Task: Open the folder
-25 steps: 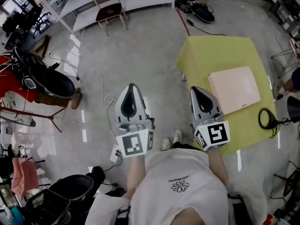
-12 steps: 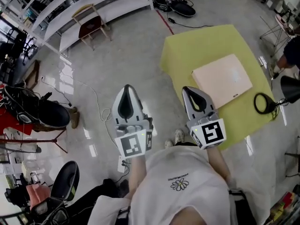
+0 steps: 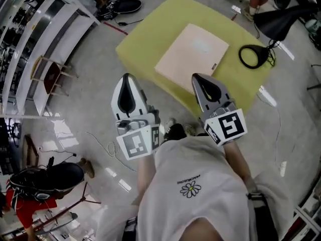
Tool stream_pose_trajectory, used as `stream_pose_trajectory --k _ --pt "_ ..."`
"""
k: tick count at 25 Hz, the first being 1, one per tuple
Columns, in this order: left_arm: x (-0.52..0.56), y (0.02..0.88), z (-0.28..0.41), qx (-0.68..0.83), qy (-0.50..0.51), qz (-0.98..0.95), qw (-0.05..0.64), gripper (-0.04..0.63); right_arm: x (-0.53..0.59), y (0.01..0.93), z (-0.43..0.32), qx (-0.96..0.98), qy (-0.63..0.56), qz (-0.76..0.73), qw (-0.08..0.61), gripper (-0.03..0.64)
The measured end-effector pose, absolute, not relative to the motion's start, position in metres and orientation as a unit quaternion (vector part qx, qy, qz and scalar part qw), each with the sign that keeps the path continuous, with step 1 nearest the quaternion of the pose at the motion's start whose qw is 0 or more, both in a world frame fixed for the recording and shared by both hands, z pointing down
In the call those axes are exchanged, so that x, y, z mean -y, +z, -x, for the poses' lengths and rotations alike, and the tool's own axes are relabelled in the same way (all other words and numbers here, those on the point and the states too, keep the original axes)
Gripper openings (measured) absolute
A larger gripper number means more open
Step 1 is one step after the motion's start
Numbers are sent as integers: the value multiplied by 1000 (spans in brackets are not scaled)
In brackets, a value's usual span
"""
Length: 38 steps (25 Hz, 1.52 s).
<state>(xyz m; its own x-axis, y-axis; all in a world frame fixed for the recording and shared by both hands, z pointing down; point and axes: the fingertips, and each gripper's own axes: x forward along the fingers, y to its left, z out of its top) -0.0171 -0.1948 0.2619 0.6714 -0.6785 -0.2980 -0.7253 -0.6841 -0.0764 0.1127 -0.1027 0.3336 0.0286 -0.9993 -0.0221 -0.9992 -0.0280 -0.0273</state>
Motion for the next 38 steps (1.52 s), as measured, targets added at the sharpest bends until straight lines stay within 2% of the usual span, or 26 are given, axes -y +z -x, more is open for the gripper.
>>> stream_pose_trajectory --k 7,13,20,27,34,36,38 --pt "194 258 -71 -246 134 956 90 12 55 331 -177 -572 -5 820 9 12" --pt "196 257 -116 -145 143 975 89 12 24 334 -195 -471 -15 881 42 12" --pt "187 252 -137 -67 146 984 77 12 0 325 -188 -394 -12 918 49 12" --pt "204 256 -138 -52 142 986 74 13 6 329 -188 -380 -22 922 72 12" --pt "186 276 -146 47 72 990 115 24 31 365 -179 -455 -110 878 99 14" --pt "170 289 -152 128 31 984 123 74 42 377 -174 -495 -143 847 128 136" --pt "151 311 -151 234 -13 957 172 140 51 389 -173 -523 -177 815 175 159"
